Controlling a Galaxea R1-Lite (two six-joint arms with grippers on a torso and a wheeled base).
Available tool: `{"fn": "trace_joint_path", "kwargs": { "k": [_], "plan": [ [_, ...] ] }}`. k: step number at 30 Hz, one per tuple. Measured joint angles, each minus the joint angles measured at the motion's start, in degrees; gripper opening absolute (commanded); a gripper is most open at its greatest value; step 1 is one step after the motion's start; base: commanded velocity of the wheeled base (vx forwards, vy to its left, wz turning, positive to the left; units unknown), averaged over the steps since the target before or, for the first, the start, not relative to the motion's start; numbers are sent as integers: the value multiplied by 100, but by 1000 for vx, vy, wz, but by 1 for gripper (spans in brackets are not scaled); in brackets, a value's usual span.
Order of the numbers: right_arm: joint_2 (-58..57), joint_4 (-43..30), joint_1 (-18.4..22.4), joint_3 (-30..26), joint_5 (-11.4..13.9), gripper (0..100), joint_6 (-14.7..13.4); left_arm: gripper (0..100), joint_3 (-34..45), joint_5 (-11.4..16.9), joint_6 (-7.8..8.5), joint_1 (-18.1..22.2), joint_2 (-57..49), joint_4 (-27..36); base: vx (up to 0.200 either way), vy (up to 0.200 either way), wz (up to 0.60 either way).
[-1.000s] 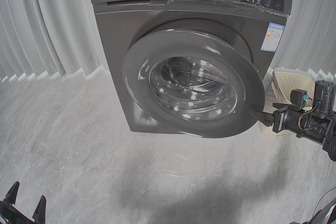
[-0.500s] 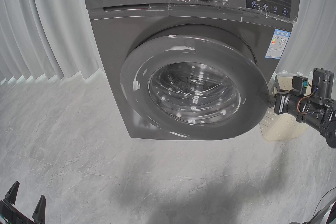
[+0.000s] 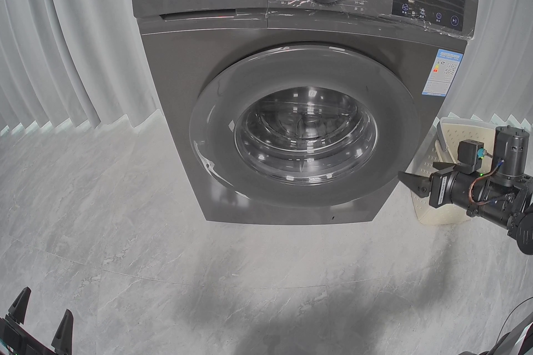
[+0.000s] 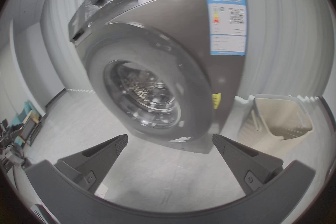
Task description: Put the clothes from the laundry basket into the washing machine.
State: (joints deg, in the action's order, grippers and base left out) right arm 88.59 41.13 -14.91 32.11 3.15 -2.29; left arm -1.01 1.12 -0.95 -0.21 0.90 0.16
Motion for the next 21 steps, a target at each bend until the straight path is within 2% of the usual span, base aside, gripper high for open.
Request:
{"fn": "trace_joint_path", "kwargs": {
  "k": [6, 11, 21],
  "plan": [
    [-78, 116, -369, -89, 82, 100, -408, 100, 0, 0, -9, 2, 0, 2, 200, 0, 0],
    [-66, 293, -424, -67, 76, 100, -452, 100, 0, 0, -11, -1, 0, 2, 200, 0, 0],
    [143, 734, -435, -6, 33, 100, -474, 100, 0, 0, -28, 0, 2, 0, 0, 0, 0]
  ]
}}
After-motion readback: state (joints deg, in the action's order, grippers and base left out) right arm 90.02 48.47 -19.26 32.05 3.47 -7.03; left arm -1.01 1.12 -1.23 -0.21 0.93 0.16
